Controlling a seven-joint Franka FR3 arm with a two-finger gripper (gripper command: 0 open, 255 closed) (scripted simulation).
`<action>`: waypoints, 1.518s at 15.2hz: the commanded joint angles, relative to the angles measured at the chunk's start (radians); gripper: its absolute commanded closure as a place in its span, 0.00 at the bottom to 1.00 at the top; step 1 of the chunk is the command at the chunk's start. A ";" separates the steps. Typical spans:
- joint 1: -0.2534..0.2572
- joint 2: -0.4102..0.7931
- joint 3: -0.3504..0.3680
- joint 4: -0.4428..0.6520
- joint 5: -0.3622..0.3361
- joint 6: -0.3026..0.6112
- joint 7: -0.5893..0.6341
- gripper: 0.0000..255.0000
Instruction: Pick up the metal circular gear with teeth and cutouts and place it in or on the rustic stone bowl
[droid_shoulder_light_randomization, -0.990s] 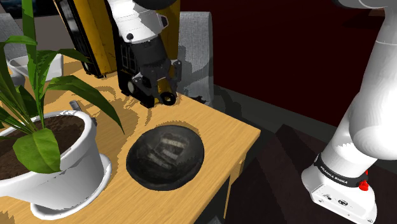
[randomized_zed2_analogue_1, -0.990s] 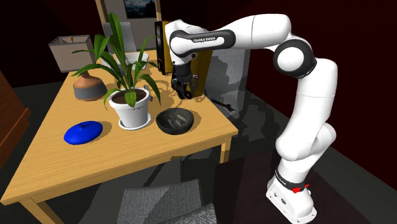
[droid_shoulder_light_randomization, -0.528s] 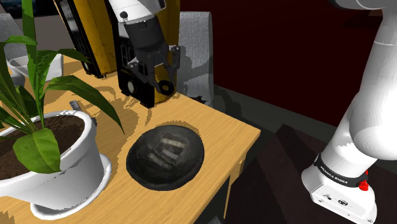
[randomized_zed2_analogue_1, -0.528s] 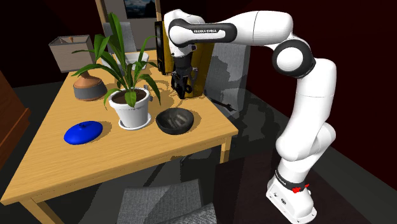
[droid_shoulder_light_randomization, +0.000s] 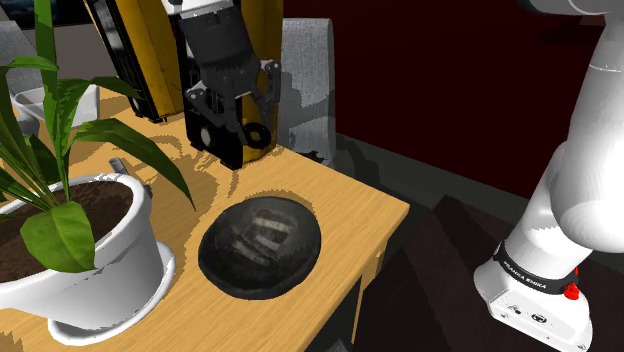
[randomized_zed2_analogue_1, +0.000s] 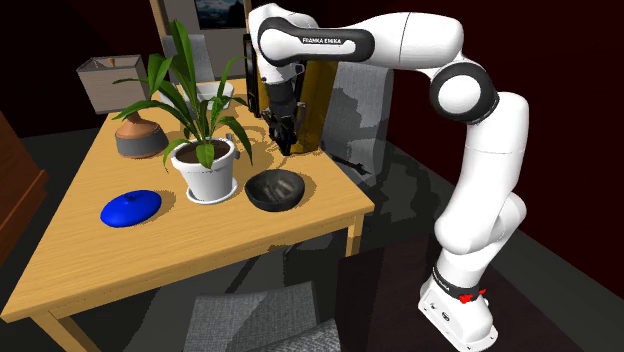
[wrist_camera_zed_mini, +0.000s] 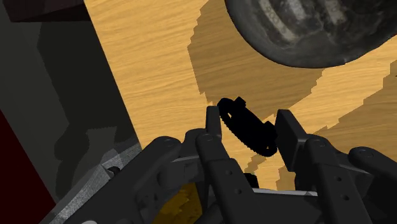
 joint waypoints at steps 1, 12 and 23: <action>0.020 -0.019 0.016 -0.017 0.015 -0.001 0.039 1.00; 0.105 -0.040 0.078 -0.086 0.046 0.042 0.194 1.00; 0.089 -0.060 0.072 -0.261 0.057 0.203 0.188 1.00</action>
